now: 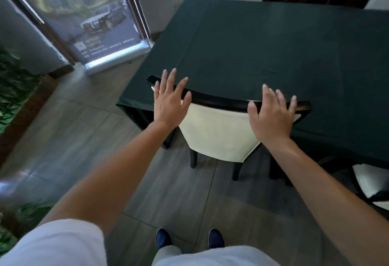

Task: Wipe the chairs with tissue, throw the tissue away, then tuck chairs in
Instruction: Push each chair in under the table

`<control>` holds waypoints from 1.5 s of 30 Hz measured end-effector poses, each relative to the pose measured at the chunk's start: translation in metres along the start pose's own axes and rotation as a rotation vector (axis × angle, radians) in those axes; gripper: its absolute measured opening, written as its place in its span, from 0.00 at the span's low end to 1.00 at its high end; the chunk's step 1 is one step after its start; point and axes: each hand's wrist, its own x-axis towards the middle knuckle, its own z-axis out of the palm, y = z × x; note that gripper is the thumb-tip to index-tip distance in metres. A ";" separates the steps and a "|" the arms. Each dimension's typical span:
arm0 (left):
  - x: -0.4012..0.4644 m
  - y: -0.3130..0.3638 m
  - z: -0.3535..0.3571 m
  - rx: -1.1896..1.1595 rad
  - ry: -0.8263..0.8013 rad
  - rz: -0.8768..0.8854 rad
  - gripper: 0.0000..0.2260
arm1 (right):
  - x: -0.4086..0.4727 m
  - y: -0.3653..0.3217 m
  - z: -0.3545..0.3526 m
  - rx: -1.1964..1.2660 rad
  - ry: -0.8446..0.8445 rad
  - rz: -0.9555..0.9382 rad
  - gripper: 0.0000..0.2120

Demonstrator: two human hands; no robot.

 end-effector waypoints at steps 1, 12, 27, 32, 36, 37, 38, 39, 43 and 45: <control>-0.005 -0.016 -0.010 0.001 0.033 -0.016 0.24 | -0.004 -0.015 -0.003 -0.014 -0.018 -0.019 0.34; 0.000 -0.156 -0.152 -0.007 0.285 -0.010 0.24 | 0.014 -0.226 -0.060 0.228 0.064 -0.287 0.30; 0.017 -0.358 -0.274 0.063 0.531 0.019 0.23 | 0.021 -0.452 -0.048 0.405 0.129 -0.502 0.29; 0.057 -0.409 -0.276 0.069 0.575 -0.003 0.22 | 0.068 -0.489 -0.012 0.455 0.182 -0.517 0.28; 0.091 -0.440 -0.276 0.112 0.543 -0.020 0.23 | 0.116 -0.520 0.025 0.502 0.147 -0.471 0.28; 0.097 -0.448 -0.279 0.128 0.543 -0.017 0.23 | 0.127 -0.528 0.031 0.516 0.137 -0.464 0.28; 0.105 -0.457 -0.283 0.147 0.554 -0.009 0.23 | 0.137 -0.536 0.037 0.524 0.134 -0.465 0.28; 0.112 -0.466 -0.287 0.161 0.570 -0.005 0.23 | 0.146 -0.543 0.041 0.524 0.134 -0.469 0.28; 0.139 -0.498 -0.295 0.133 0.619 -0.019 0.22 | 0.170 -0.561 0.058 0.513 0.118 -0.447 0.28; 0.154 -0.511 -0.292 0.124 0.617 -0.020 0.22 | 0.176 -0.568 0.066 0.512 0.121 -0.446 0.28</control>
